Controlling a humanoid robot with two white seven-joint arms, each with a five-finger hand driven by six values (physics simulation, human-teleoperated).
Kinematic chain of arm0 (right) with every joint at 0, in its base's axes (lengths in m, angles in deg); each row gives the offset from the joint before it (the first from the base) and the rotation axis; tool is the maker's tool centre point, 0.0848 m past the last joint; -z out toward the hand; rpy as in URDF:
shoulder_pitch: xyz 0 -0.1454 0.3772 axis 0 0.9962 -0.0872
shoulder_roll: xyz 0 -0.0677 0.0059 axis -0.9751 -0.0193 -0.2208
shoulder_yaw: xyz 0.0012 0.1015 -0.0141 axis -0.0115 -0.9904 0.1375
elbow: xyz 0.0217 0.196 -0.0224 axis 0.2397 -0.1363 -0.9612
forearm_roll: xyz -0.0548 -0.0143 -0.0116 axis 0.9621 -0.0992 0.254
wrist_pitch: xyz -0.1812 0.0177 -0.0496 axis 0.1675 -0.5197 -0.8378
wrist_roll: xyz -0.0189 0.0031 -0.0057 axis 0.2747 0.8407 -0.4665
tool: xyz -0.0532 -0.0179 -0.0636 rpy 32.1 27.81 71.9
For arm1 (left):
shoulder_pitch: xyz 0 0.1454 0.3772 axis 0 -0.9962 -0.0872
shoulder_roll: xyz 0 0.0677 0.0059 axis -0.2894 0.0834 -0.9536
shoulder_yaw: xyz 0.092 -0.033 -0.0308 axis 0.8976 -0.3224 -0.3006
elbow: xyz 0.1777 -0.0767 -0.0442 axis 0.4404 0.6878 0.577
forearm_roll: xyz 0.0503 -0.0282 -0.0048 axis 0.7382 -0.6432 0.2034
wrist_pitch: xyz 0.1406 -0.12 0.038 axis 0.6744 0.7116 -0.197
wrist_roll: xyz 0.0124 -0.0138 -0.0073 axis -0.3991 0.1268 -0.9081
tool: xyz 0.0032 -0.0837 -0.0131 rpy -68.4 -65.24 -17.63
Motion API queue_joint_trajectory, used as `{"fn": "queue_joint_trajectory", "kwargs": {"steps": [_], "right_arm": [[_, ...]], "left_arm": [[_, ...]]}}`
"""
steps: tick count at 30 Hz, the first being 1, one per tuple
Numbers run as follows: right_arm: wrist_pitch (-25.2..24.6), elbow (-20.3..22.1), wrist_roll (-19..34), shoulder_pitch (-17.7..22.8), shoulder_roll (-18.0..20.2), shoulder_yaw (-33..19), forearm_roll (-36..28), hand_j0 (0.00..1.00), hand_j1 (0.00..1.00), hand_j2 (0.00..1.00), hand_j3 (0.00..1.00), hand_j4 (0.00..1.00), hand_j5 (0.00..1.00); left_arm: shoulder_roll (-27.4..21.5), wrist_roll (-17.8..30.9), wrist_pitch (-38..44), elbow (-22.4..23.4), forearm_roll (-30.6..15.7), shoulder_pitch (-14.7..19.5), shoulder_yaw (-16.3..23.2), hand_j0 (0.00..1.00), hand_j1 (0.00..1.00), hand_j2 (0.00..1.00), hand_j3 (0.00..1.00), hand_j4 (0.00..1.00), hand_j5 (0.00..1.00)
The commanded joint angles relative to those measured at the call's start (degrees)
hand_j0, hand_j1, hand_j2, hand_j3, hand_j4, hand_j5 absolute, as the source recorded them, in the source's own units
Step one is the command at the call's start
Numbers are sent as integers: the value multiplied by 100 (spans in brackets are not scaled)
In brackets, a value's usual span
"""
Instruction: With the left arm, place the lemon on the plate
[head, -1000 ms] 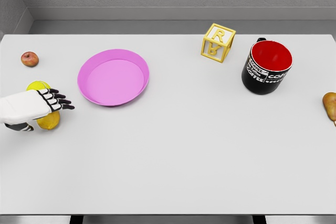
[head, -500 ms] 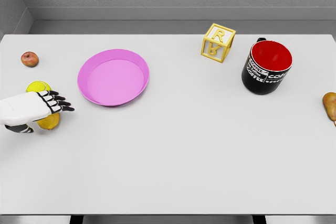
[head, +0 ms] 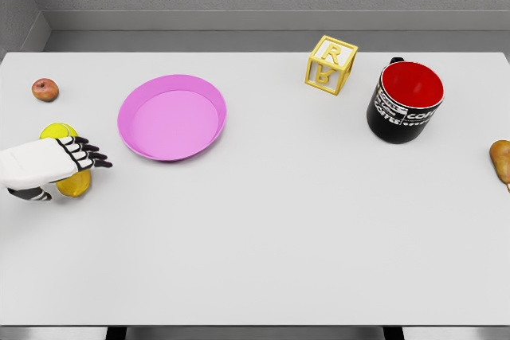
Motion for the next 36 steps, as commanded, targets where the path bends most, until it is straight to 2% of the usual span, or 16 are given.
{"fn": "queue_joint_trajectory", "kwargs": {"steps": [1, 14, 19, 21, 24, 36], "right_arm": [[0, -2, 1, 0, 0, 1, 0, 100, 100, 100, 100, 100, 100], [0, -2, 1, 0, 0, 1, 0, 100, 100, 100, 100, 100, 100], [0, -2, 1, 0, 0, 1, 0, 100, 100, 100, 100, 100, 100], [0, -2, 1, 0, 0, 1, 0, 100, 100, 100, 100, 100, 100], [0, -2, 1, 0, 0, 1, 0, 100, 100, 100, 100, 100, 100], [0, -2, 1, 0, 0, 1, 0, 100, 100, 100, 100, 100, 100]], "left_arm": [[-6, -3, 7, 25, -28, 0, 0, 94, 94, 94, 94, 94, 94], [3, -3, 7, 60, -37, 18, 26, 84, 84, 84, 84, 84, 84], [3, -11, 7, 113, -45, 9, 26, 72, 72, 72, 72, 72, 72], [3, -3, 7, 113, -45, 18, 35, 63, 63, 63, 63, 63, 63], [3, -3, 7, 113, -45, 9, 35, 58, 58, 58, 58, 58, 58], [38, -11, 7, 104, -37, 18, 123, 56, 56, 56, 56, 56, 56]]}}
